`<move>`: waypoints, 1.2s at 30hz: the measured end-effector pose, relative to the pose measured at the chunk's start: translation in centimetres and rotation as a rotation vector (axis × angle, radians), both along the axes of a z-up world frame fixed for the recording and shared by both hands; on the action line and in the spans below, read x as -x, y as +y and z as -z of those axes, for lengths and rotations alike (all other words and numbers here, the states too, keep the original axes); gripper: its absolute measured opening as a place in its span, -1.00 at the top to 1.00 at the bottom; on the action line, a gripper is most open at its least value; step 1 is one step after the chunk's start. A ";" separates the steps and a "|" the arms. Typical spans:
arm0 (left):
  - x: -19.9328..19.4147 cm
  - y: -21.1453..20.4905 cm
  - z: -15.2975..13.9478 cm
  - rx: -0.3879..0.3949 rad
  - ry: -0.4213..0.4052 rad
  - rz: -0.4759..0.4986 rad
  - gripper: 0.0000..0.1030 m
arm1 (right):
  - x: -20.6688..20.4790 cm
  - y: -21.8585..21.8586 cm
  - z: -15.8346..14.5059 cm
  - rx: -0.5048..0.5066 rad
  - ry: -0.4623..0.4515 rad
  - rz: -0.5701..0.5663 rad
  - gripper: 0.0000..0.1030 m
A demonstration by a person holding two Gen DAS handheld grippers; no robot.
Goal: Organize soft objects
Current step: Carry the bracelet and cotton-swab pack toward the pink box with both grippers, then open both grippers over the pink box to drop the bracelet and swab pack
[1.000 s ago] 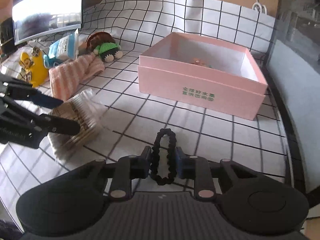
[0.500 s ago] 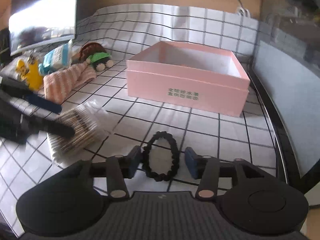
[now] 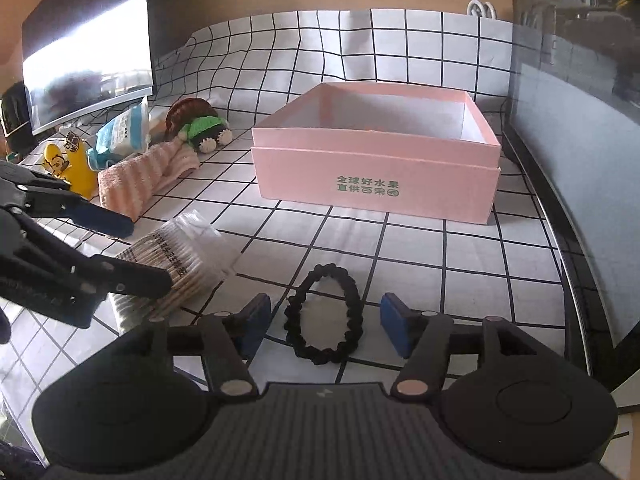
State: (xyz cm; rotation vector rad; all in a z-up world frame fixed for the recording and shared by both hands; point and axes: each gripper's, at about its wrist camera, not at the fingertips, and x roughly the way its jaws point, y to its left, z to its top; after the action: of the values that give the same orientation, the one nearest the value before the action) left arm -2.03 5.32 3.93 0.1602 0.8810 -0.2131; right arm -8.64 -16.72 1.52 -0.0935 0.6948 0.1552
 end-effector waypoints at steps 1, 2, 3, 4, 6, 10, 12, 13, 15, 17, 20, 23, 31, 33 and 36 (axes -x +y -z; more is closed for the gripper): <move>-0.2 0.0 0.0 0.017 0.006 0.003 -0.58 | 0.0 -0.1 0.0 -0.007 0.000 -0.001 -0.22; -0.3 -0.1 0.2 0.026 0.012 0.010 -0.59 | 0.0 -0.2 0.0 -0.013 0.000 -0.002 -0.22; -0.5 -0.3 0.5 0.022 0.022 0.013 -0.61 | 0.0 -0.3 -0.1 -0.021 0.001 -0.002 -0.22; -0.5 -0.6 0.7 0.012 0.023 0.014 -0.62 | 0.0 -0.4 -0.1 -0.029 0.001 -0.001 -0.22; -0.5 -1.0 1.1 0.003 0.015 0.012 -0.64 | 0.0 -0.2 -0.1 -0.015 0.001 0.001 -0.22; -0.5 -0.5 1.3 0.038 -0.012 -0.018 -0.60 | 0.5 2.2 0.0 0.145 -0.012 -0.058 0.23; -0.3 -0.4 1.3 0.044 -0.025 -0.014 -0.56 | 0.6 2.7 -0.4 0.166 0.022 -0.089 0.67; -0.1 -0.3 1.2 0.039 -0.031 -0.006 -0.55 | 0.6 2.7 -0.7 0.167 0.041 -0.091 0.71; 0.5 -0.3 1.2 0.030 -0.033 0.009 -0.53 | 0.9 2.3 -1.3 0.165 0.050 -0.079 0.71; 1.1 -0.3 1.1 0.032 -0.042 0.022 -0.52 | 1.4 1.6 -2.3 0.164 0.042 -0.061 0.71; 2.2 -0.2 0.6 0.063 -0.054 0.041 -0.50 | 2.3 0.9 -4.1 0.153 0.017 -0.048 0.72; 2.7 -0.2 -1.8 0.120 -0.093 0.054 -0.50 | 3.0 0.5 -6.4 0.161 -0.034 -0.036 0.72; -3.8 -0.7 -13.9 0.234 -0.342 0.123 -0.53 | -0.7 3.4 -13.4 0.247 -0.307 0.053 0.71; -7.0 -1.2 -16.2 0.272 -0.370 0.139 -0.57 | -2.5 4.7 -14.0 0.265 -0.383 0.078 0.55; -12.5 -2.1 -17.4 0.306 -0.362 0.147 -0.54 | -5.4 5.5 -13.3 0.270 -0.374 0.116 -0.26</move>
State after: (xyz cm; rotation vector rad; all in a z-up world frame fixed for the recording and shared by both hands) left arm 10.48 3.24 21.30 -0.0237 0.4687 -0.4382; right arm -3.27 -11.26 14.81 -0.3321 0.3425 -0.0685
